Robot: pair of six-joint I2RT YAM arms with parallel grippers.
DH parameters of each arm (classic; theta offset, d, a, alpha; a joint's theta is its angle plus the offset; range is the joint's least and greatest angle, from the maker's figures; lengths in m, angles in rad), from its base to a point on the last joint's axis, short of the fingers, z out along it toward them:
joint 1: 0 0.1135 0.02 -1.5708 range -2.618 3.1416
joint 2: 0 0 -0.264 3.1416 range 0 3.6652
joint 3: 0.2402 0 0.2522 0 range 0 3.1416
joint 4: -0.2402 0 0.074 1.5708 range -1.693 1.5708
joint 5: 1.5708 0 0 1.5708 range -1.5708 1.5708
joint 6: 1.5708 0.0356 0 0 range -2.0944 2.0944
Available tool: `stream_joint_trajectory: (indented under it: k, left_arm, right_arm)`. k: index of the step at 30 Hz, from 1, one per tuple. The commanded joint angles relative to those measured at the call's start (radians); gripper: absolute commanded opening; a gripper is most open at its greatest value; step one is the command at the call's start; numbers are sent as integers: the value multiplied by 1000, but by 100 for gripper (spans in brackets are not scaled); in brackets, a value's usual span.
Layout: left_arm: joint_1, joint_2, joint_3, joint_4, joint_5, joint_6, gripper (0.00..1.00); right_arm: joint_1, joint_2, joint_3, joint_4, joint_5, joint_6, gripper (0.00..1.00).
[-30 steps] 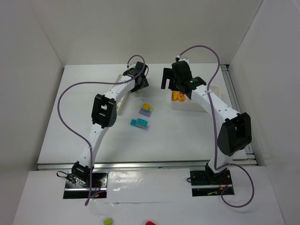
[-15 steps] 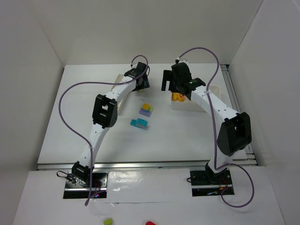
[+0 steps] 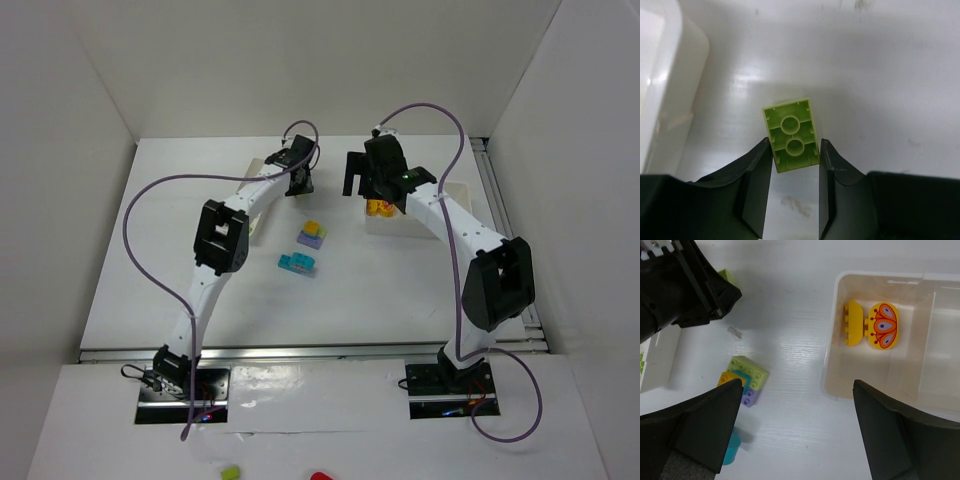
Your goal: Sort the legos into containers by color
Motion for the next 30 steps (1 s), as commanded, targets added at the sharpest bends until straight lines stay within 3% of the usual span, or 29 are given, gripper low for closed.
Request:
stream_joint_trajectory:
  k: [1,8,10,11,13,18,22,26,29,30]
  left_arm:
    - [-34,-137,-93,-28,47,48,20]
    - [-57,-410,-287,-109,34,60,16]
    - [-26,-476,-350,-141,14,51,15]
    - [-13,-510,-434,-141,14,37,8]
    - [17,-608,-521,-141,14,28,8]
    - [122,-687,-697,-127,36,6,8]
    - [171,-673,-734,-103,66,-3,9]
    - [199,-633,-734,-103,57,-12,13]
    - [208,-621,-734,-103,57,-21,24]
    - [208,-610,-724,-103,57,-12,32]
  right_arm:
    - [11,5,-4,23,-5,-2,98]
    - [11,-6,5,14,-16,-2,98]
    - [11,-17,5,5,-16,-2,98]
    - [11,-17,5,5,-16,-2,98]
    - [11,-17,5,5,-16,-2,98]
    - [31,-17,5,-6,-25,-2,98]
    - [49,-17,5,-6,-25,-2,98]
    - [69,-17,-4,-15,-25,7,98]
    - [78,-7,-4,-15,-25,7,98]
    - [78,-7,-4,-15,-25,7,98]
